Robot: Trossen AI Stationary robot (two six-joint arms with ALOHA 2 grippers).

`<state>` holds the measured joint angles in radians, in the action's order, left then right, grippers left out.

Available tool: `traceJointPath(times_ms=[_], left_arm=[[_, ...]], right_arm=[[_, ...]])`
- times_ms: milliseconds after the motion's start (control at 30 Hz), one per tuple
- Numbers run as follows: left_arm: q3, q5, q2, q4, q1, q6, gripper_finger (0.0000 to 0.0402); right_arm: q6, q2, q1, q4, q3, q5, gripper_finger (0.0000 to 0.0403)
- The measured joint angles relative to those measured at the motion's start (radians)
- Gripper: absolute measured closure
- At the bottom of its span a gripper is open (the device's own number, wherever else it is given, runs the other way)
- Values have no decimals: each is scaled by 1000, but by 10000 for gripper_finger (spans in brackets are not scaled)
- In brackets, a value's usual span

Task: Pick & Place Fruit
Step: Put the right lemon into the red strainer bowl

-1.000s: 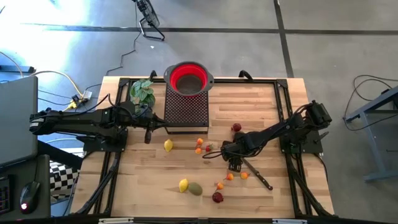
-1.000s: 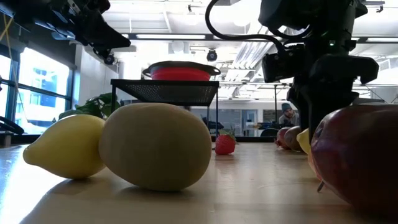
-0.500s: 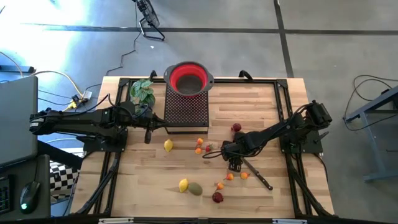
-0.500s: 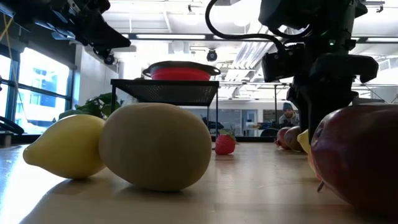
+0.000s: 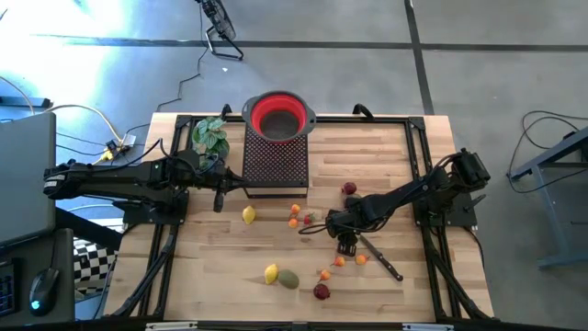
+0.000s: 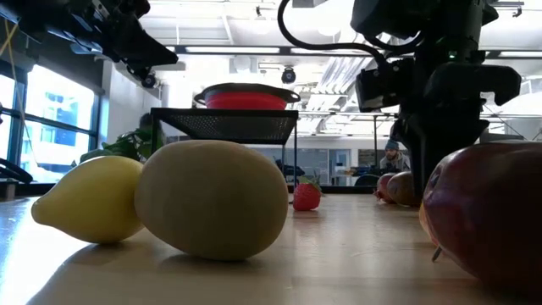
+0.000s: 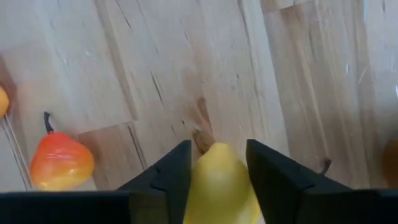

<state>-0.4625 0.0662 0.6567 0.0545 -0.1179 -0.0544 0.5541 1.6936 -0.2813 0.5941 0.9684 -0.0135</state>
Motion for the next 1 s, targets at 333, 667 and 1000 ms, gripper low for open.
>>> traceJointPath(times_ms=[333,667,1000], left_arm=[[0,0,0,0,0,0,402],[0,0,0,0,0,0,402],[0,0,0,0,0,0,402]], right_arm=[[0,0,0,0,0,-47,363],[-53,0,2,0,0,-92,306],[-188,-36,-5,67,37,-78,162]])
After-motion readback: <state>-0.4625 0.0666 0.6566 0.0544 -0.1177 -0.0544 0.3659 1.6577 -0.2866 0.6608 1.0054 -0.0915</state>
